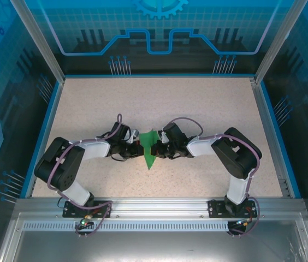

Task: Fold a paper plane with a square sheet of paper (pick it up from the middle)
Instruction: Fourth fold the wing at the center of the table.

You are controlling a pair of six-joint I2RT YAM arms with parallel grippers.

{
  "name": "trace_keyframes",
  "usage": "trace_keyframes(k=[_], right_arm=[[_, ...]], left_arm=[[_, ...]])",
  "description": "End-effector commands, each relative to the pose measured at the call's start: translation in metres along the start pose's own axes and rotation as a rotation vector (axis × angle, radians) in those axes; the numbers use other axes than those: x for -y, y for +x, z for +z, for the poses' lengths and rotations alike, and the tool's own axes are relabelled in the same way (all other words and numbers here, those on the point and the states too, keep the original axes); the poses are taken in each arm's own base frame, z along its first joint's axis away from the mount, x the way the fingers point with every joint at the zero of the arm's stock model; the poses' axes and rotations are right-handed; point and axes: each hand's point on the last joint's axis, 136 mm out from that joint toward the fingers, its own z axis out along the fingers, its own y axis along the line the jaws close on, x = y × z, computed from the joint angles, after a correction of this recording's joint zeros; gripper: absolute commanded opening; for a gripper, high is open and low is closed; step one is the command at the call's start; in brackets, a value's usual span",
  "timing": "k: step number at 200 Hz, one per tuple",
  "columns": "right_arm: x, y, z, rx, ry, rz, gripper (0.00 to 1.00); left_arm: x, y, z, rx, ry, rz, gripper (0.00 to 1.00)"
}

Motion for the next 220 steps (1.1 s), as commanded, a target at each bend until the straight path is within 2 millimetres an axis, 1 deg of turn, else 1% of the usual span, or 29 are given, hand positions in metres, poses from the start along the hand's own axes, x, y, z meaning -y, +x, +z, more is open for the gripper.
trace_keyframes(k=[1,40,57,90,114,128,149,178,220], right_arm=[[-0.012,-0.004,-0.006,0.016,-0.005,-0.032,0.08],[-0.012,-0.004,-0.006,0.015,-0.003,-0.037,0.08],[-0.012,-0.004,-0.006,0.017,0.001,-0.039,0.08],[-0.012,-0.004,-0.007,0.015,0.006,-0.043,0.08],[-0.011,-0.004,-0.007,0.014,0.011,-0.042,0.08],[-0.01,-0.004,-0.006,0.014,0.012,-0.043,0.08],[-0.01,-0.004,-0.006,0.015,0.01,-0.043,0.08],[-0.011,-0.005,-0.008,0.018,0.011,-0.047,0.07],[-0.013,-0.005,-0.009,0.018,0.008,-0.051,0.07]], left_arm=[[0.007,-0.013,0.0,0.023,0.02,0.013,0.05],[0.005,-0.013,0.002,0.017,0.014,0.012,0.04],[0.01,-0.015,-0.002,0.026,0.031,0.012,0.04],[0.022,-0.021,-0.014,0.058,0.042,0.031,0.03],[0.025,-0.022,-0.019,0.071,0.039,0.038,0.03],[0.025,-0.022,-0.019,0.069,0.043,0.037,0.03],[0.022,-0.021,-0.014,0.055,0.041,0.029,0.03],[0.012,-0.017,-0.002,0.023,0.026,0.01,0.02],[0.001,-0.014,0.004,0.005,-0.009,0.008,0.01]])
